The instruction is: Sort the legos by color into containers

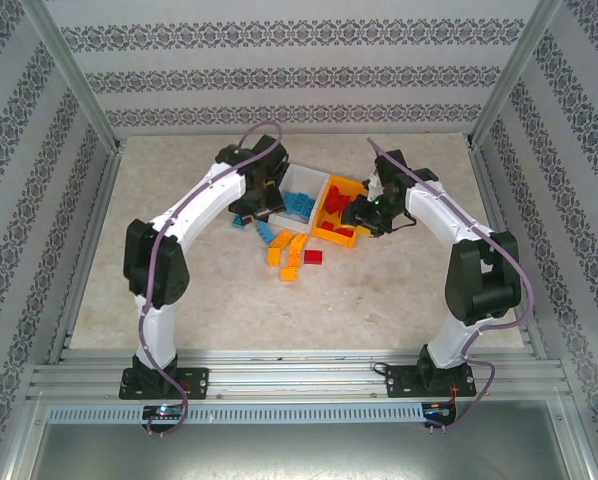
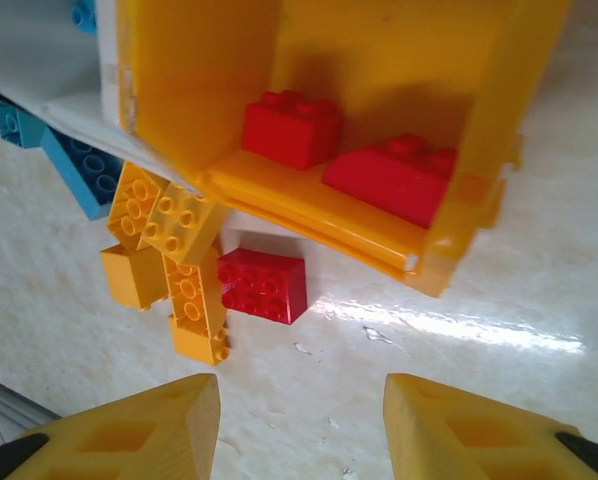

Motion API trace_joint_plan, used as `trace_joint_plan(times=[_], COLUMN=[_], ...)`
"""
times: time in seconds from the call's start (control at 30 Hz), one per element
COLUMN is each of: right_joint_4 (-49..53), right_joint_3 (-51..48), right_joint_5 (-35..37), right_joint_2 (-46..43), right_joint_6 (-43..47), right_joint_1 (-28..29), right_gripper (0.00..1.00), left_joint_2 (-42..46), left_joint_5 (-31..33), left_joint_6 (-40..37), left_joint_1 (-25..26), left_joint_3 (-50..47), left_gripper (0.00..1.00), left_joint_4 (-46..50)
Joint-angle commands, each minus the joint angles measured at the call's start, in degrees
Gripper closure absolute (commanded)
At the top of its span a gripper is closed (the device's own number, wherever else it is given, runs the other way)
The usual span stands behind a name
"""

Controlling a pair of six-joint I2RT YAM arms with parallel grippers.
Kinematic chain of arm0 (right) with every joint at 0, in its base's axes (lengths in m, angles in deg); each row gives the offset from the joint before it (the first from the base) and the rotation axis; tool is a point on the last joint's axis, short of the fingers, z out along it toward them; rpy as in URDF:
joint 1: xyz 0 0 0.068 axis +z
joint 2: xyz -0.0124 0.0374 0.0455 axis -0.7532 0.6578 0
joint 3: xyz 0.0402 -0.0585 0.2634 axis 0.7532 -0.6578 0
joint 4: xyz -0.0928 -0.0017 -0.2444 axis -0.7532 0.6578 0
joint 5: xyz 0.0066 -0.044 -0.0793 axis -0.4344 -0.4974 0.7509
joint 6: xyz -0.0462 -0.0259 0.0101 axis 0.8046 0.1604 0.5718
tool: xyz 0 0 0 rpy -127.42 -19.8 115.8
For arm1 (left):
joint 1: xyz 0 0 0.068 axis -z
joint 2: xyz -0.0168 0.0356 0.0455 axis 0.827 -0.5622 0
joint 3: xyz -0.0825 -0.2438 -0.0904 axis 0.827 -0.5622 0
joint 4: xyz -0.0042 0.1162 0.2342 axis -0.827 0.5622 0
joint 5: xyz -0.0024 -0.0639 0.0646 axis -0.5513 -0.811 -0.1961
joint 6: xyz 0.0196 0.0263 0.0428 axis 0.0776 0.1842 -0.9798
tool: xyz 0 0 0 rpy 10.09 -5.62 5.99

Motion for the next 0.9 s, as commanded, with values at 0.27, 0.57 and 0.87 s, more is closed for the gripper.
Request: trace_joint_plan(times=[0.27,0.57,0.87], right_joint_4=[-0.04,-0.02,0.32], right_joint_3=[0.48,-1.55,-2.03], right_joint_5=[-0.81,-0.68,-0.94], right_joint_2=[-0.80,-1.76,-2.95], right_joint_6=[1.20,1.48,1.96], right_joint_1=[1.02,0.86,0.47], right_gripper=[0.53,0.53,0.53], left_joint_2=[-0.42,-1.63,-3.50], left_joint_5=[-7.53,-5.15,-4.14], left_joint_6=[18.88,17.16,18.74], left_joint_1=[-2.62,-2.95,-3.95], left_joint_3=[-22.46,-20.68,-20.19], left_gripper=[0.39,0.39,0.39], left_joint_4=[-32.11,-28.31,-25.86])
